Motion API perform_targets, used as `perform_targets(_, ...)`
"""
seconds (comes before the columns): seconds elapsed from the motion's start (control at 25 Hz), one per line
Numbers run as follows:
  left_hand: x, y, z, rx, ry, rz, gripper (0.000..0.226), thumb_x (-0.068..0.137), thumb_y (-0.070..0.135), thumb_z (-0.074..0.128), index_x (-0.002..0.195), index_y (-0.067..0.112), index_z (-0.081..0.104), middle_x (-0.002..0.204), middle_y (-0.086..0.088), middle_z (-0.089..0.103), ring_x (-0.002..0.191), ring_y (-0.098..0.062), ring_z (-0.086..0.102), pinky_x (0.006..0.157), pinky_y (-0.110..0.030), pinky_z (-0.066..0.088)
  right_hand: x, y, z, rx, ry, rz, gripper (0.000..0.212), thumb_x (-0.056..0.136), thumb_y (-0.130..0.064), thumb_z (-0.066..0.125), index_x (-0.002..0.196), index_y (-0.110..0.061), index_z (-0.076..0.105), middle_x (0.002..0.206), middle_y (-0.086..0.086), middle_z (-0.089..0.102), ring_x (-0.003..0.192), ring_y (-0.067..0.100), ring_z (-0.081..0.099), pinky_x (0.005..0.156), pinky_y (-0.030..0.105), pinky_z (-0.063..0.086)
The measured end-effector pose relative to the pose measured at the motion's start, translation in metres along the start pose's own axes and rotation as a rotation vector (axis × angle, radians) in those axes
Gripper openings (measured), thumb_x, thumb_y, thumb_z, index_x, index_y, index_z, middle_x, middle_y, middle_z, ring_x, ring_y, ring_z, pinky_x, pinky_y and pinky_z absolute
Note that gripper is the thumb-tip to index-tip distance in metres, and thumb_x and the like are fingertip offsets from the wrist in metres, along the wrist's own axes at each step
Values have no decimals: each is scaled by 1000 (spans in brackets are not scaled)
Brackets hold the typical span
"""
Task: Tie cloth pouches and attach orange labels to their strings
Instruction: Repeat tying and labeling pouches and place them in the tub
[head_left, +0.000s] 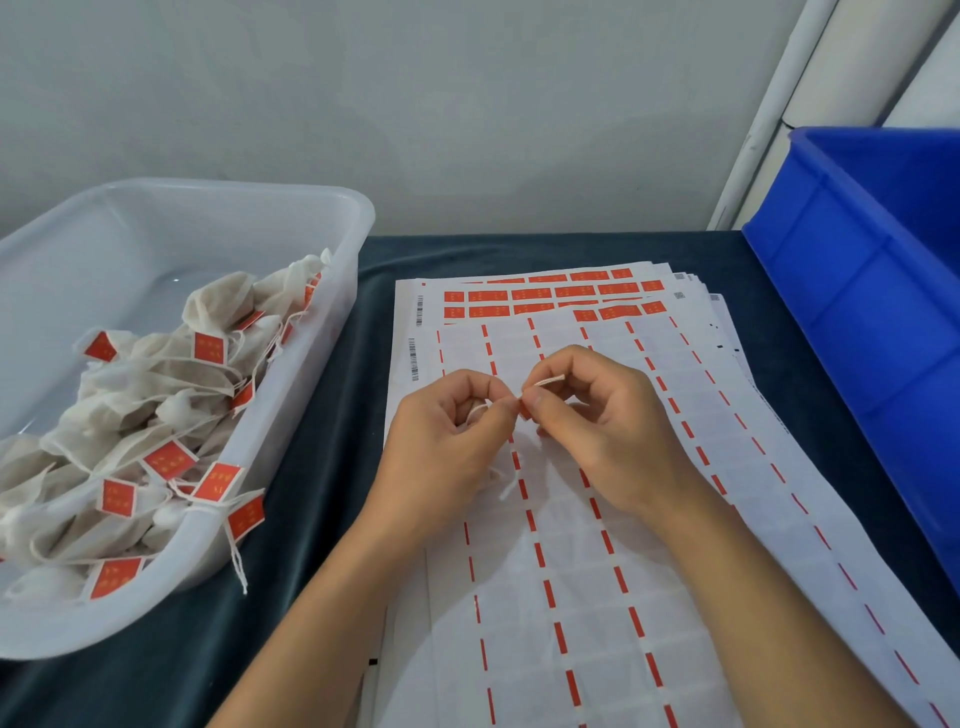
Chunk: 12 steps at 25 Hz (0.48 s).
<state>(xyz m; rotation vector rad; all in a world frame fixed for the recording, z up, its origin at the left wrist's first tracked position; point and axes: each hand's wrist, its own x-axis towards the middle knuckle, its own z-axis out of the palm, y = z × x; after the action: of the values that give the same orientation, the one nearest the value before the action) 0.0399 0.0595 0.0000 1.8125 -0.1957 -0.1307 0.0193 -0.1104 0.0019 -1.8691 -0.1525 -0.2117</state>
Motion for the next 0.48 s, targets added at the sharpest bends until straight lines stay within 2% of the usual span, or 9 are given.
perform_targets(0.12, -1, 0, 0, 0, -26, -8, 22, 101, 20, 65, 82, 27, 73, 59, 15, 59, 46, -1, 53, 47, -11, 43, 0, 2, -1, -42, -13, -15, 8, 99, -20, 65, 94, -25, 68, 87, -15, 69, 92, 11, 68, 76, 24, 60)
perform_targets(0.36, -1, 0, -2, 0, -50, 4, 21, 101, 20, 65, 84, 30, 73, 58, 13, 57, 47, -4, 50, 48, -14, 44, -2, 4, 4, -53, 6, -54, 7, 98, -25, 63, 93, -28, 67, 86, -15, 69, 90, 11, 68, 73, 21, 59)
perform_targets(0.4, -1, 1, -2, -6, -30, 9, 19, 100, 22, 67, 85, 31, 74, 58, 11, 58, 47, -7, 51, 48, -17, 46, -2, 5, 5, -43, 23, -50, 6, 97, -29, 63, 93, -29, 66, 87, -15, 69, 90, 11, 68, 72, 19, 58)
perform_targets(0.48, -1, 3, -3, -3, 18, 13, 11, 98, 28, 73, 88, 33, 74, 61, 2, 62, 57, -29, 60, 54, -34, 59, -1, 5, 6, -16, 79, -34, 4, 95, -34, 62, 94, -32, 65, 90, -18, 68, 93, 8, 67, 72, 16, 57)
